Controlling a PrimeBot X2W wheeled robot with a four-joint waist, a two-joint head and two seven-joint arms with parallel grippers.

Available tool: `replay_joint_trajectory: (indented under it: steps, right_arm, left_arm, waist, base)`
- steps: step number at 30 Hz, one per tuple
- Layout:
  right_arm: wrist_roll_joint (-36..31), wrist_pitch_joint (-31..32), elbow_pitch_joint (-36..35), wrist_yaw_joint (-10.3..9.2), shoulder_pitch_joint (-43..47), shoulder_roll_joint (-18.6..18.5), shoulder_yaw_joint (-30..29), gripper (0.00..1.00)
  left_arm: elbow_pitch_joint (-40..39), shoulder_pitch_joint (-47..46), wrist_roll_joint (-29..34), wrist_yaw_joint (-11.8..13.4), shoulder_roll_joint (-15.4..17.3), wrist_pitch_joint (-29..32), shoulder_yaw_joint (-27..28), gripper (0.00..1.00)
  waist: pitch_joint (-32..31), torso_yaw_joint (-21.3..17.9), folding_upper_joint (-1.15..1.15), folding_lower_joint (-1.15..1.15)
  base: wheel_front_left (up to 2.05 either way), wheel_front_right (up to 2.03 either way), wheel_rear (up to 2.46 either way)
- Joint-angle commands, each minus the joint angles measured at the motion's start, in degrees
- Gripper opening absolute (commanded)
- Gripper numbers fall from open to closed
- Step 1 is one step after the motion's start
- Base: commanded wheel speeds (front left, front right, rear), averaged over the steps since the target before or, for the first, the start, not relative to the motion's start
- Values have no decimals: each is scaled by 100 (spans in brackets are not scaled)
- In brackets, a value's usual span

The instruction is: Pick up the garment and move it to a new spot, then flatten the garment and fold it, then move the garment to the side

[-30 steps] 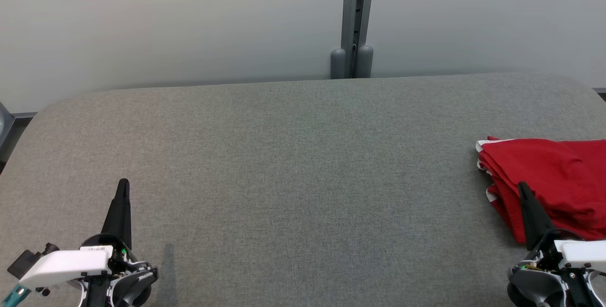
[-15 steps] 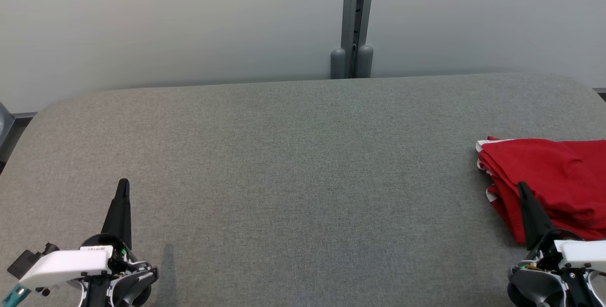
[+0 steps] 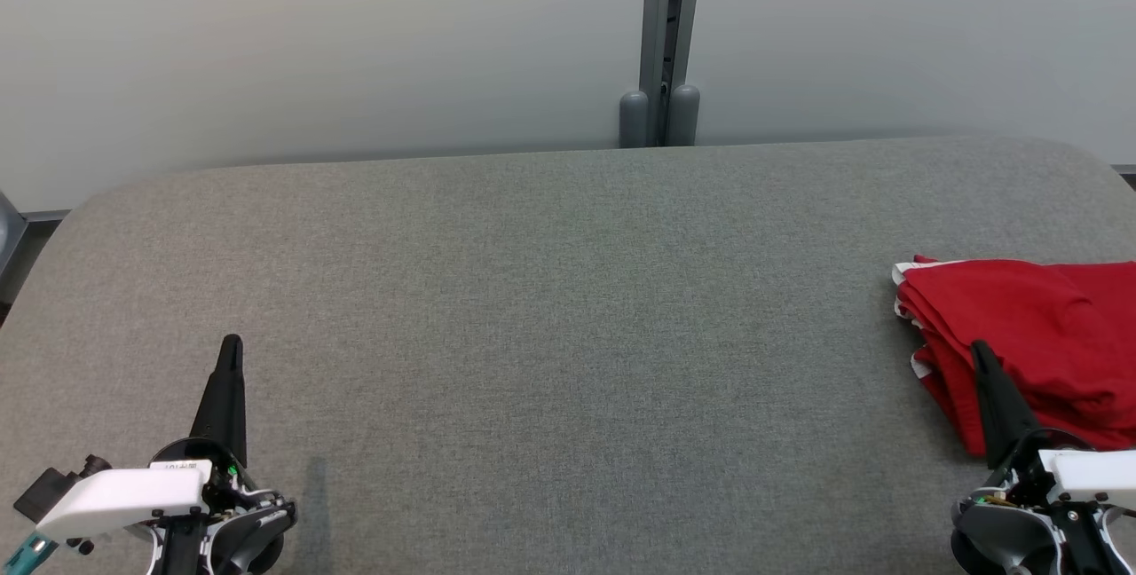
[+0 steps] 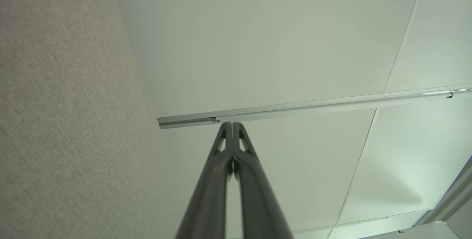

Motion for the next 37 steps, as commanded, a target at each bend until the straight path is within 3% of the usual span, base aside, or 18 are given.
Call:
replay_joint_trajectory:
  steps: [1,37]
  right_arm:
    - [12,19,-14,2,-50,-25,-7,0]
    - [13,18,-15,2,-50,-25,-6,0]
  left_arm:
    - [3,-51,-7,-15,30,20,22,0]
    - [2,-51,-7,-15,30,19,21,0]
  waist:
    - [0,0,0,0]
    - [0,0,0,0]
  base:
    - [0,0,0]
    - [0,0,0]
